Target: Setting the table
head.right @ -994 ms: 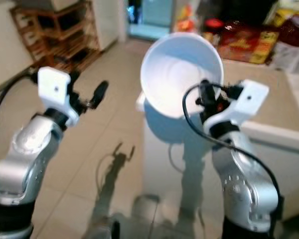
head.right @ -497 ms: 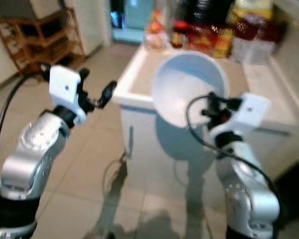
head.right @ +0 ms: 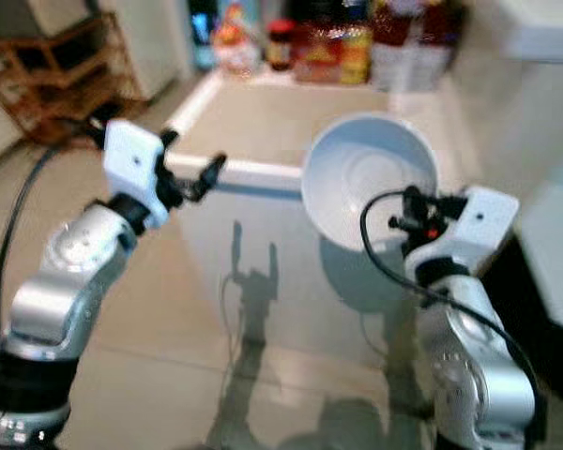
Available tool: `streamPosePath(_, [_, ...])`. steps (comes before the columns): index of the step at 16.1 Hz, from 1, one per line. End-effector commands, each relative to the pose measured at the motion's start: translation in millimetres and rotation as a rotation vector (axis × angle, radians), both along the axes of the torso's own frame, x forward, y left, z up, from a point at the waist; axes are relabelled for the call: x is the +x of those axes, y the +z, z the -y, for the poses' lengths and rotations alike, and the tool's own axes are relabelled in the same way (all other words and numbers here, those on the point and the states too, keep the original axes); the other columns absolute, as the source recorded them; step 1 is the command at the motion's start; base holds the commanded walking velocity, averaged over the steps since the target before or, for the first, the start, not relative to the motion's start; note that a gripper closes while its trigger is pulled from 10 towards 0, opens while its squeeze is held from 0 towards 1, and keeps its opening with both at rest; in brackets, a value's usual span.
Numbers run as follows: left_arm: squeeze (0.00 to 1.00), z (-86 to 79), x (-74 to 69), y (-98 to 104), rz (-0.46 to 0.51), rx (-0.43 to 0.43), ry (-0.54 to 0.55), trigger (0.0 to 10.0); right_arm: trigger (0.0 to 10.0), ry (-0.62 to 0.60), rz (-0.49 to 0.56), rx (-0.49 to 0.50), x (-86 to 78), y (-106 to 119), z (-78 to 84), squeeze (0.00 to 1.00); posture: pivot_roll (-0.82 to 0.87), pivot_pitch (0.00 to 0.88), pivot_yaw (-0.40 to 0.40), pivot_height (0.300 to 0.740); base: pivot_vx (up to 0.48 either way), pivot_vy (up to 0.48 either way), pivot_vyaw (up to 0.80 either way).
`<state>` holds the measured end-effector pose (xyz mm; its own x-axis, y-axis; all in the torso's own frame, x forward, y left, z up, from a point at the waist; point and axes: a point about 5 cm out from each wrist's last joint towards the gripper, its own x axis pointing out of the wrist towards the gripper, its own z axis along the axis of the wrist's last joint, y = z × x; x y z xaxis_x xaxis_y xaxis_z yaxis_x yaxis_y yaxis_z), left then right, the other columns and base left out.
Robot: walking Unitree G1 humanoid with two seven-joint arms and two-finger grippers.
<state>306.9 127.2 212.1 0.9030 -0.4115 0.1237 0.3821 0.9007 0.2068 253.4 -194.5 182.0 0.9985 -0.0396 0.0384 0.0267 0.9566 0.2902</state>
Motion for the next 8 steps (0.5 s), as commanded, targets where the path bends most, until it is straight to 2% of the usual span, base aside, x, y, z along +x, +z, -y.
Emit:
streamPosePath(1, [0.0, -8.8, 0.0, -8, -0.028, 0.018, 0.026, 10.0, 10.0, 0.082, 0.013, 0.034, 3.4, 5, -9.1, 0.0, 0.08, 0.054, 0.062, 0.74, 0.0, -0.48, 0.0])
streamPosePath(4, [0.0, -10.7, -2.5, -10, -0.026, 0.031, 0.028, 10.0, 10.0, 0.168, -0.009, 0.09, 7.5, 4, -7.9, 0.0, 0.08, 0.059, 0.049, 0.74, 0.0, -0.48, 0.0])
streamPosePath(7, [0.0, -11.1, -2.6, -9, -0.023, 0.032, 0.027, 10.0, 10.0, 0.152, 0.001, 0.047, 6.6, 7, -0.5, 0.0, 0.09, 0.064, 0.049, 0.74, 0.0, -0.48, 0.0])
streamPosePath(8, [0.0, -10.7, -2.5, -9, -0.022, 0.032, 0.026, 10.0, 10.0, 0.148, -0.002, 0.054, 6.8, 8, 0.7, 0.0, 0.08, 0.067, 0.051, 0.74, 0.0, -0.48, 0.8])
